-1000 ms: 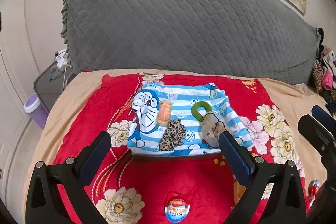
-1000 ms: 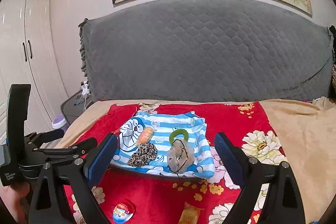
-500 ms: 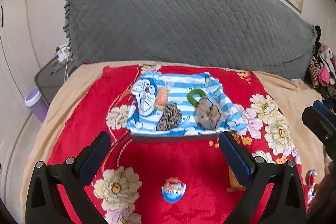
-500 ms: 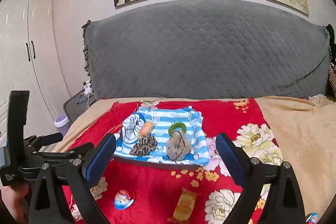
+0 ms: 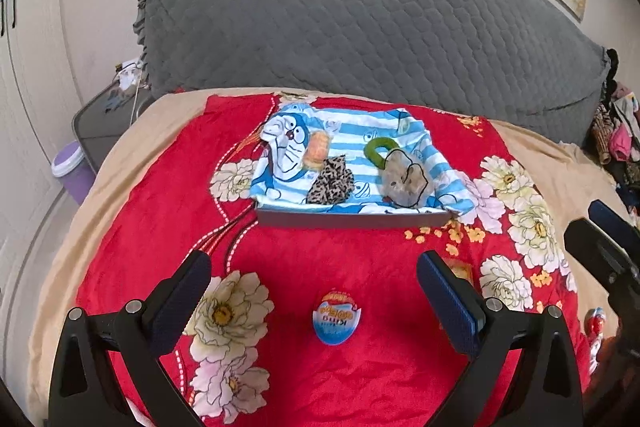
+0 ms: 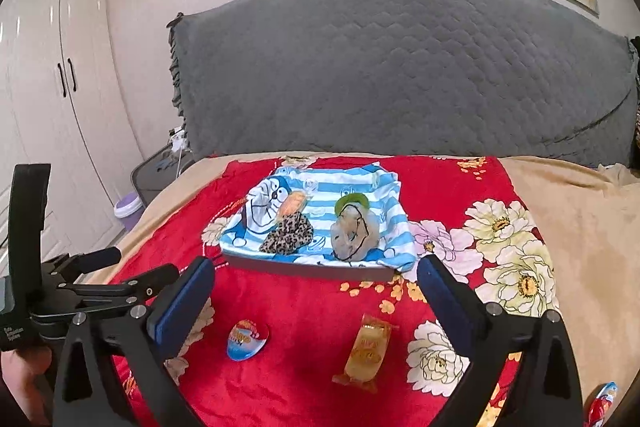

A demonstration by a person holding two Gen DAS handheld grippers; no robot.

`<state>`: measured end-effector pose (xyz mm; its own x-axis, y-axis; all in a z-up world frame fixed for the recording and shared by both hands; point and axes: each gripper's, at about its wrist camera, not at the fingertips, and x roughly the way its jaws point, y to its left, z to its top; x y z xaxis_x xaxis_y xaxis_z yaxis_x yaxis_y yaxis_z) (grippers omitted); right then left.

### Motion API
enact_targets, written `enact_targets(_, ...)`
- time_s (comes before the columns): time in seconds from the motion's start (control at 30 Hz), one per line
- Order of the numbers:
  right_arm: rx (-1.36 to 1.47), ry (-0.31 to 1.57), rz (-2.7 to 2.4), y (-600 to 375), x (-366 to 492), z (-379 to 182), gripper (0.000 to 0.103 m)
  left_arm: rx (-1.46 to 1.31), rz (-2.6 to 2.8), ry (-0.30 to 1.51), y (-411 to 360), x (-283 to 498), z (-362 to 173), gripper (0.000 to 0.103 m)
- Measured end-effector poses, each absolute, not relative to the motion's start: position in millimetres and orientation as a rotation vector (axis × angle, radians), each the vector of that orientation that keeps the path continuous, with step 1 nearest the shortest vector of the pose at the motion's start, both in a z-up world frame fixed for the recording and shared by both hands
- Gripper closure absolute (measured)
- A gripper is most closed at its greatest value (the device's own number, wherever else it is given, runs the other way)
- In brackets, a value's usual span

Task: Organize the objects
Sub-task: 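Withdraw both open grippers back from the tray toward the yellow snack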

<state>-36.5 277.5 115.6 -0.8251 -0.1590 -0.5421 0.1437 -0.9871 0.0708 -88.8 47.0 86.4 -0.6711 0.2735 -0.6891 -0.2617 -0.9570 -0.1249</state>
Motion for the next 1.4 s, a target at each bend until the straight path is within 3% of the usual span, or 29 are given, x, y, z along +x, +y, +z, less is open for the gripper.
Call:
enact_targets(0.77, 0.958, 0.034, -2.851, 265, 7, 90, 0.001, -1.076, 2.622, 0.063, 33, -35, 77, 0.001)
enact_targets(1.4, 1.239, 0.059, -2.857, 278, -14, 28, 0.001, -1.215, 2.516, 0.156, 64, -43, -6, 0.001)
